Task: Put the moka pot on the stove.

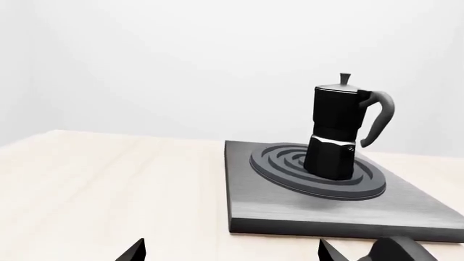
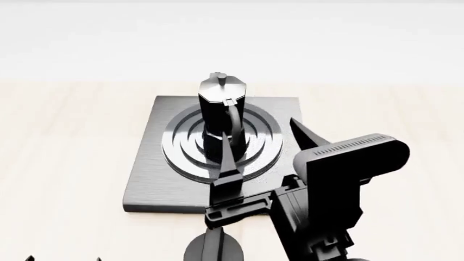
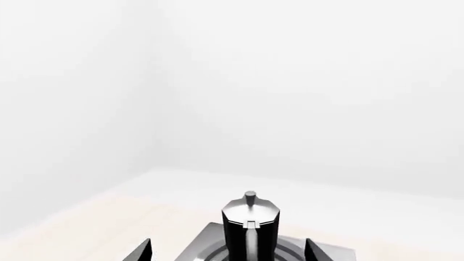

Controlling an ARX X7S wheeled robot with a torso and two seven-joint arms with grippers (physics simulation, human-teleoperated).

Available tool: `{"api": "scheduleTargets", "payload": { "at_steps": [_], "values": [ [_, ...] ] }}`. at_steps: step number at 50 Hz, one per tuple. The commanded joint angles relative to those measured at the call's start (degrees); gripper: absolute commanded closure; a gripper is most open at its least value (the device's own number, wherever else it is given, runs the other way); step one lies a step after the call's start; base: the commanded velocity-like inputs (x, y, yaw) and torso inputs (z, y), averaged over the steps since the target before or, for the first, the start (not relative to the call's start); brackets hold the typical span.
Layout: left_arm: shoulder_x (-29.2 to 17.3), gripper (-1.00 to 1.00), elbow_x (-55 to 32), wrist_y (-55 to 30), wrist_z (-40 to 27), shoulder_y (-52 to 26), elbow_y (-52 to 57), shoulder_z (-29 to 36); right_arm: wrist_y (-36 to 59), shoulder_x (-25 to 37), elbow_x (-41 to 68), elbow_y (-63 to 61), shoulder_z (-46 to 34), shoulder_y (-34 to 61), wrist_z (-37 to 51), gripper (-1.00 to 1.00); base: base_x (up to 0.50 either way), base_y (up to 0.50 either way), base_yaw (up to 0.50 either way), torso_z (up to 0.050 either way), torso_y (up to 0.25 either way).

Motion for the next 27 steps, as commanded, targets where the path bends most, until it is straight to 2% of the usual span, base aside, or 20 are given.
{"api": "scheduleTargets", "payload": {
  "at_steps": [1,27],
  "values": [
    [1.3,-1.00,1.1,-0.5,1.1,-1.5,-0.9,-1.3,-0.7,2.0,-2.5,-4.9,2.1,-1.7,1.6,-1.00,0.00,0.00,0.00,0.000,0.000],
    [1.2,-1.00,1.2,-0.6,0.6,-1.4,-0.6,-1.1,-0.5,8.9,-8.9,-18.3,2.9,-3.7,10.5,-1.00,0.00,0.00,0.00,0.000,0.000]
  ]
}}
